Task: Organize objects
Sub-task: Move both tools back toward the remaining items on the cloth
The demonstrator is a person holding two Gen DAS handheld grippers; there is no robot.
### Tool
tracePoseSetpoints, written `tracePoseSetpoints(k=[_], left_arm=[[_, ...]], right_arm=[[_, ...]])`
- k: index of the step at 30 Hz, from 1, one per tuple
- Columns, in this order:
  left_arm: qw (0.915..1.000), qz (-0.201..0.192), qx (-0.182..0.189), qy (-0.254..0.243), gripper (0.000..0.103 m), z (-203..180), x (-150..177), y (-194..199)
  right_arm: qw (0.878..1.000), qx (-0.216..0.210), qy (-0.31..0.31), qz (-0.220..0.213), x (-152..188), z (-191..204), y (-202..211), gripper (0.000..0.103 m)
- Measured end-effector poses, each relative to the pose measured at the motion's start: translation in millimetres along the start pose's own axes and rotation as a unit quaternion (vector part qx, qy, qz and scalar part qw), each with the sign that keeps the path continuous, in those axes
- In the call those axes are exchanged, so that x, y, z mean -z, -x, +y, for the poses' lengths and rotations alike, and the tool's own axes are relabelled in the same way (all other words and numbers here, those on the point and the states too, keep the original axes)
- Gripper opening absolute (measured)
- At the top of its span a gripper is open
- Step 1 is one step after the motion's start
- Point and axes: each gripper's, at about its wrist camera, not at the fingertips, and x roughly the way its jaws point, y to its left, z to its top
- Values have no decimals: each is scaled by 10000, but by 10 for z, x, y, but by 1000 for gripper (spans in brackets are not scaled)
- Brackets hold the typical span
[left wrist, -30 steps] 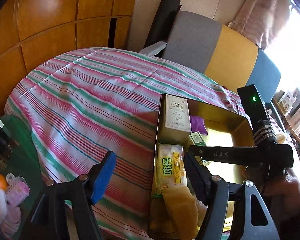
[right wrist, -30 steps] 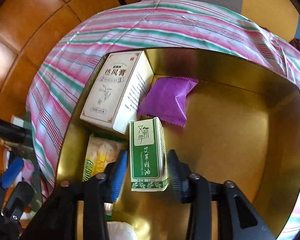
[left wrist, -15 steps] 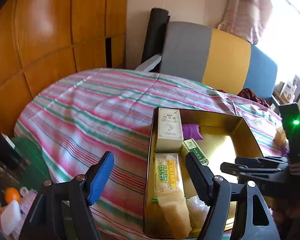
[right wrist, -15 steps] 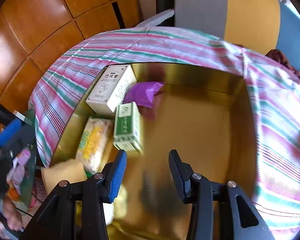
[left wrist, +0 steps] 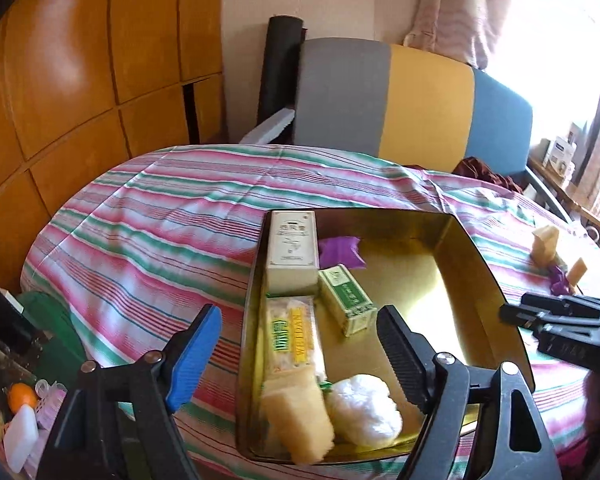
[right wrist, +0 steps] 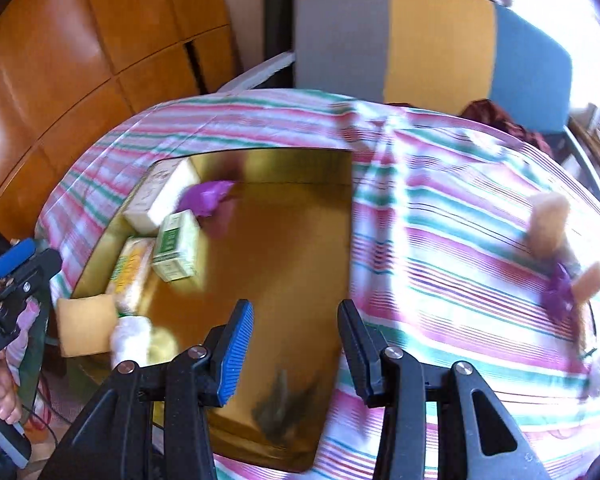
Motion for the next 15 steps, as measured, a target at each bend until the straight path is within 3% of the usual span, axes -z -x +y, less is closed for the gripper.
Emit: tracePoseSetpoints(k=[9, 15], left_arm=[[9986, 47, 198, -485, 81, -451, -78, -38], [9958, 80, 436, -797, 81, -806, -153, -82]], right_arm=[[9962, 569, -644, -103, 109, -899, 229, 45], [9854, 1188, -1199, -220, 227, -1645, 452, 45]])
